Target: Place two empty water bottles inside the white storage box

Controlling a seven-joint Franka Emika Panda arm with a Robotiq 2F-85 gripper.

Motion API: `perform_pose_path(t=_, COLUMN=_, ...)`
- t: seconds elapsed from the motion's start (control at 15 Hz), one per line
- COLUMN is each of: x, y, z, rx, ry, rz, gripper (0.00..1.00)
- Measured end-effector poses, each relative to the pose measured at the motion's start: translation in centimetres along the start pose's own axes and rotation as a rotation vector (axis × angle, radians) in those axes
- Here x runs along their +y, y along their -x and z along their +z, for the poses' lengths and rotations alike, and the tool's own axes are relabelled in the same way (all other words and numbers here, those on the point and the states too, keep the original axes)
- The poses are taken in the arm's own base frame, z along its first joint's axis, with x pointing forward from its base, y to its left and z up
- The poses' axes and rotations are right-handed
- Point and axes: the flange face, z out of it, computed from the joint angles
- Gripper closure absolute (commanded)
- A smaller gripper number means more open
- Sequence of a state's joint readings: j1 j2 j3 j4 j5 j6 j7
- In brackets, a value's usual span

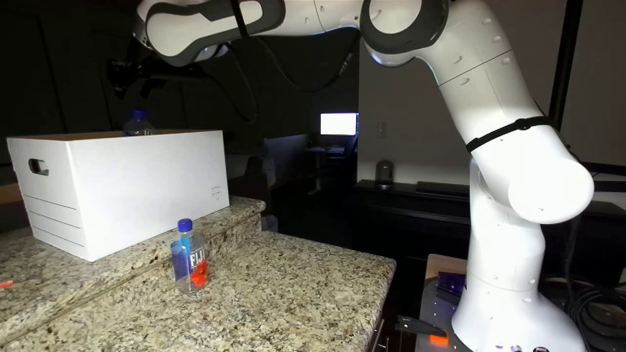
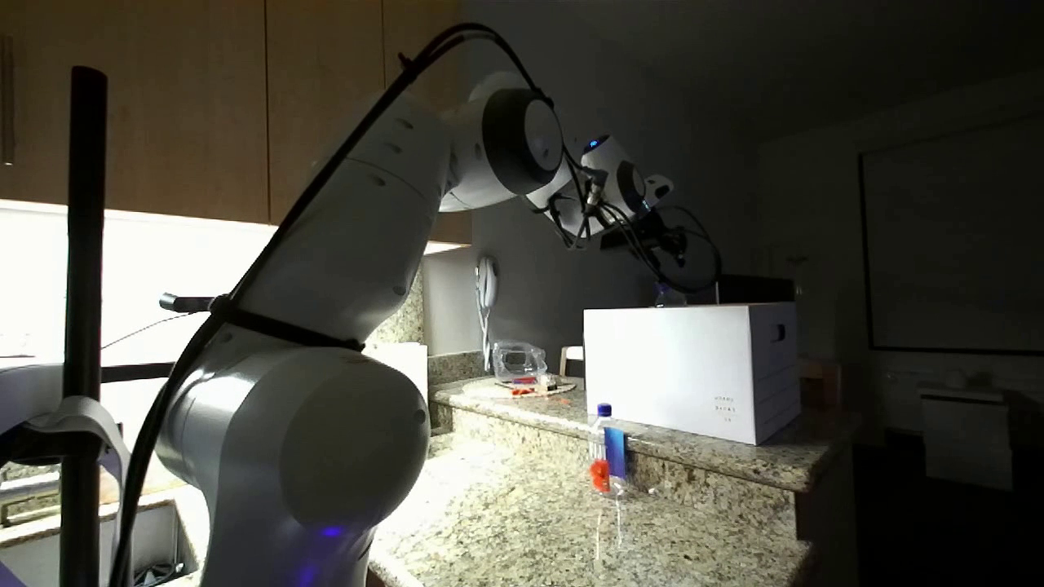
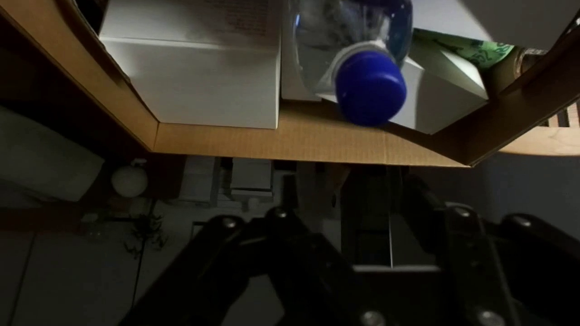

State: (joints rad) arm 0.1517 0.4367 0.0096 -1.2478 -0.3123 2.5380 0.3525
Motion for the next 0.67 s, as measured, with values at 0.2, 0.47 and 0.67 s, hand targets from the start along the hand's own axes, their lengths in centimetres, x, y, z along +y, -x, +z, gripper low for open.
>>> perform_pose_path(t=0.2, x=0.0, y=-0.6, z=-0.6, rx=0.008, ry=0.001, rz=0.003, gripper=0.0)
perform_pose_path(t=0.47, x=-0.2, y=-0.6, z=-1.5, rx=-0.056, ry=-0.008, rz=0.006, gripper=0.0)
perform_pose_path(t=0.67, x=-0.8, y=0.6, z=-3.2, rx=-0.199, ry=-0.068, rz=-0.019, gripper=0.0)
